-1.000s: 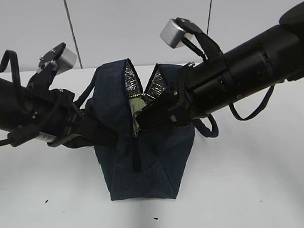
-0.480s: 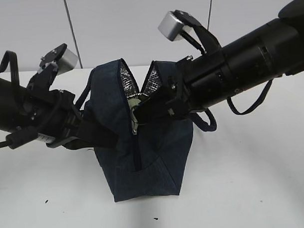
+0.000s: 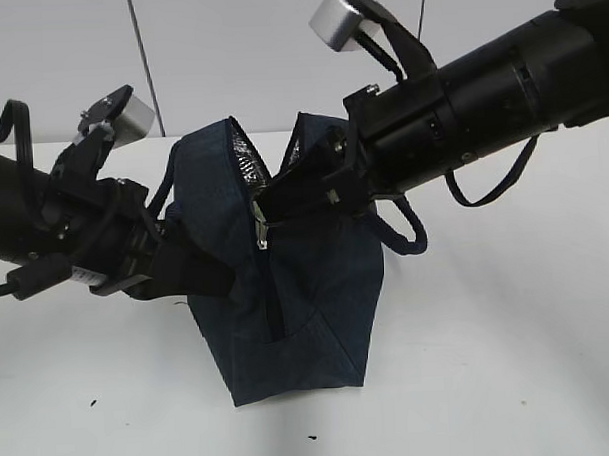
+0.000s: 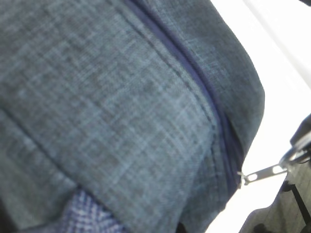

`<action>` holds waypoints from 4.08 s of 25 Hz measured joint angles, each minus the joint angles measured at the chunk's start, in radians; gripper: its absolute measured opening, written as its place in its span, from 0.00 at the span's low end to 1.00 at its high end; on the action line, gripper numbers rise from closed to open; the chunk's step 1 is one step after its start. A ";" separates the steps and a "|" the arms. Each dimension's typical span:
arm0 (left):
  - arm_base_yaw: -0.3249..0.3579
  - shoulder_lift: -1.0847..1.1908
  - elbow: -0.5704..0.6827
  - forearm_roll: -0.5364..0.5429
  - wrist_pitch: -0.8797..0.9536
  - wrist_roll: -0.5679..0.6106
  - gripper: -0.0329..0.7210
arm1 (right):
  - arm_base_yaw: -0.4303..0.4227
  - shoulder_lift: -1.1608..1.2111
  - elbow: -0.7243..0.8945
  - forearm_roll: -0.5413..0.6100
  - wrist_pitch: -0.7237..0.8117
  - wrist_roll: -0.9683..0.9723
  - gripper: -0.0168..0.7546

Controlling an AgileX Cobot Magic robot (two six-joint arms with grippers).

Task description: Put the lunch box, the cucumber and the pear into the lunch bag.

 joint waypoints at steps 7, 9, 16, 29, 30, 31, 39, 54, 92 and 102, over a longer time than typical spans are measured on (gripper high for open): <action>0.000 -0.002 -0.001 0.013 0.004 0.000 0.03 | 0.000 0.000 -0.007 -0.010 0.000 0.000 0.03; 0.000 -0.013 -0.001 0.023 0.004 0.000 0.05 | 0.000 0.000 -0.007 -0.009 0.004 0.000 0.03; 0.000 -0.084 -0.001 0.080 0.008 -0.009 0.55 | 0.000 0.000 -0.013 0.006 0.016 0.000 0.03; -0.025 -0.089 0.040 0.150 -0.048 -0.055 0.69 | 0.000 0.000 -0.013 0.027 0.012 0.000 0.03; -0.042 -0.085 0.040 0.149 -0.066 -0.058 0.69 | 0.000 0.000 -0.013 0.038 0.011 0.000 0.03; -0.067 -0.076 0.040 0.146 -0.088 -0.058 0.69 | 0.000 0.000 -0.013 0.048 0.009 0.000 0.03; -0.167 -0.016 0.040 0.154 -0.257 -0.100 0.60 | 0.000 0.000 -0.013 0.067 0.007 0.000 0.03; -0.167 -0.011 0.040 0.267 -0.245 -0.105 0.02 | 0.000 0.000 -0.013 0.057 -0.007 0.000 0.03; -0.089 -0.032 0.039 0.489 -0.196 -0.243 0.02 | 0.007 0.027 -0.054 0.067 -0.075 -0.004 0.03; -0.086 -0.032 0.039 0.493 -0.191 -0.243 0.02 | 0.001 0.035 -0.060 0.079 -0.096 -0.004 0.03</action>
